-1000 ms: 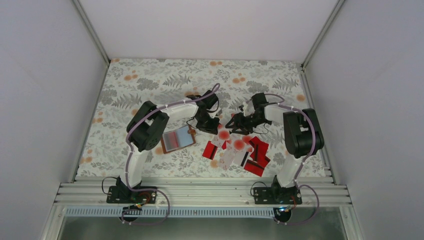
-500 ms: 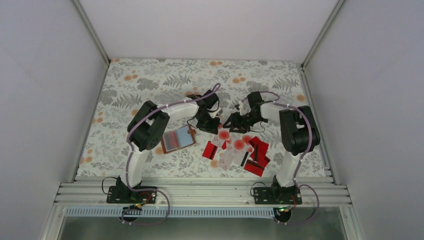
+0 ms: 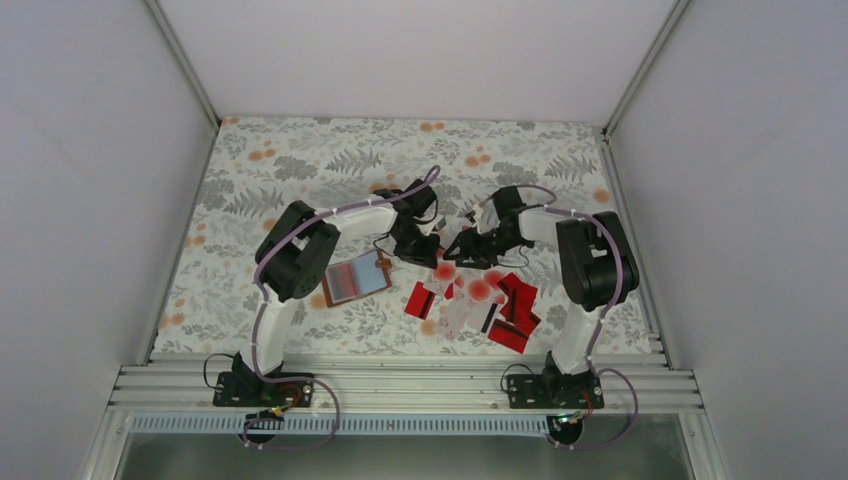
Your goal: Put the credit cards into the card holder
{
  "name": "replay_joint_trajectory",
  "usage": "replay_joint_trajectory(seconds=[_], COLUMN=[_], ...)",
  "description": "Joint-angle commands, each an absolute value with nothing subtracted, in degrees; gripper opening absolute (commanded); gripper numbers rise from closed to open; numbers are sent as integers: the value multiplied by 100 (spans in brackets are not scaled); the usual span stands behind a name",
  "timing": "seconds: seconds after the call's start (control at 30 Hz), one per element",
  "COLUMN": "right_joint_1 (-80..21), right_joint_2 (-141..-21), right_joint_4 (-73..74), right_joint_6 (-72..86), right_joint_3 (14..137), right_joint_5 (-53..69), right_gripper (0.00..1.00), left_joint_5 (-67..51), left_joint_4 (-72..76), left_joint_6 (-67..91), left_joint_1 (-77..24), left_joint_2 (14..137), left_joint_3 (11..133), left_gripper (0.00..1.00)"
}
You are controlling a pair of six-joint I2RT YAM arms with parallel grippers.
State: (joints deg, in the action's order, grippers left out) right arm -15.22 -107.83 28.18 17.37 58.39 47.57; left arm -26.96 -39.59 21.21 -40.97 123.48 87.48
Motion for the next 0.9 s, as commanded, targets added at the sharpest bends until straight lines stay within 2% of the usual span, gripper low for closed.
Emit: replay_joint_trajectory(seconds=[0.0, 0.3, 0.87], right_joint_1=[-1622, -1617, -1620], right_joint_2=[-10663, -10428, -10381], right_joint_4=[2657, 2288, 2035], right_joint_6=[1591, 1838, 2040], right_joint_3=[5690, 5591, 5370], right_joint_5=[5498, 6279, 6291], right_gripper=[52, 51, 49], left_joint_5=[-2774, -2966, -3153], left_joint_4=[-3826, -3601, -3459], left_joint_6=[2113, 2263, 2382], left_joint_1=[-4153, -4153, -4114], left_joint_2=[12622, 12497, 12193], left_joint_3=[8534, 8288, 8074], left_gripper=[10, 8, 7])
